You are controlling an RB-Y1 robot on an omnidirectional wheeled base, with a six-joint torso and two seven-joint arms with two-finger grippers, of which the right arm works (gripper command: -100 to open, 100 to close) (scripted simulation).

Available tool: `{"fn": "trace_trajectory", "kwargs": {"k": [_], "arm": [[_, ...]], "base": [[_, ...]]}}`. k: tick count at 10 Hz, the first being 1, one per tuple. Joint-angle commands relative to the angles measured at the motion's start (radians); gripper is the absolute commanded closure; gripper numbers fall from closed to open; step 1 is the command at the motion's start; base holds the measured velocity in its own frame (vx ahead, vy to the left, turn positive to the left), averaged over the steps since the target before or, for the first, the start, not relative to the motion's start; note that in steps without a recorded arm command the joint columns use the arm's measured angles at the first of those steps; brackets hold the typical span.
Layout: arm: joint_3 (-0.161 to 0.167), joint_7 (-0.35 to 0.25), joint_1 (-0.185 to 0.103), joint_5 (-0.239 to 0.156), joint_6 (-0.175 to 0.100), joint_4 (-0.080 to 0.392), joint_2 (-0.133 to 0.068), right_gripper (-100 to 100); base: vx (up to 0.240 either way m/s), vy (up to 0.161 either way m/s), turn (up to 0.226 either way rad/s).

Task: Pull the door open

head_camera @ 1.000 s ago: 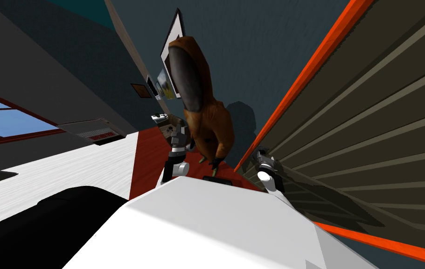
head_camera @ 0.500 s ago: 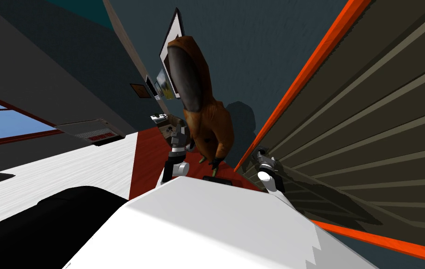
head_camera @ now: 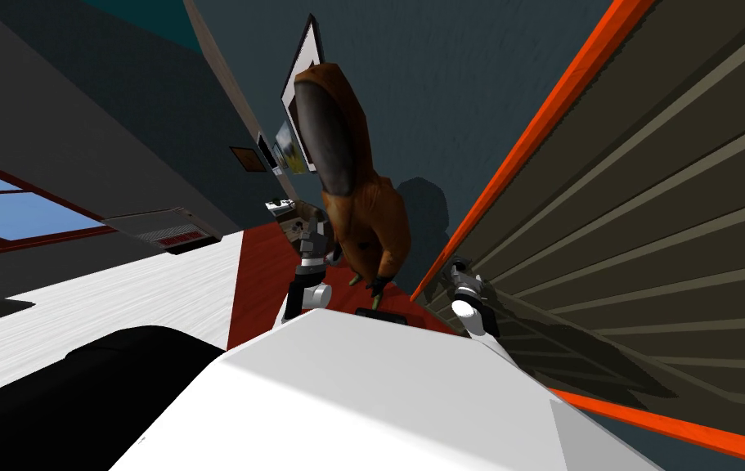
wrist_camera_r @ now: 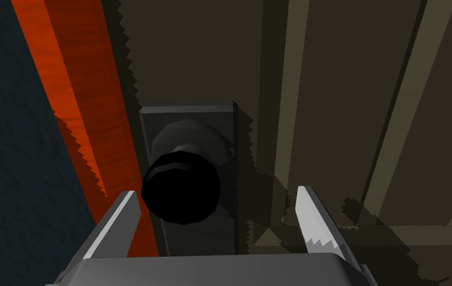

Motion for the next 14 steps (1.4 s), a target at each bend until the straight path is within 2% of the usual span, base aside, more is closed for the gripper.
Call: {"fn": "trace_trajectory", "kwargs": {"k": [1, 11, 12, 14], "arm": [[-0.006, 0.003, -0.007, 0.0, 0.002, 0.007, 0.002, -100], [-0.007, 0.003, -0.008, 0.0, 0.002, 0.008, 0.003, -100], [-0.021, -0.027, 0.004, -0.008, -0.005, 0.023, -0.026, -100], [-0.023, -0.03, 0.005, -0.009, -0.006, 0.025, -0.029, -100]], "base": [[0.007, -0.027, 0.079], [0.001, -0.002, 0.005], [0.009, -0.034, 0.098], [0.006, -0.023, 0.066]]}}
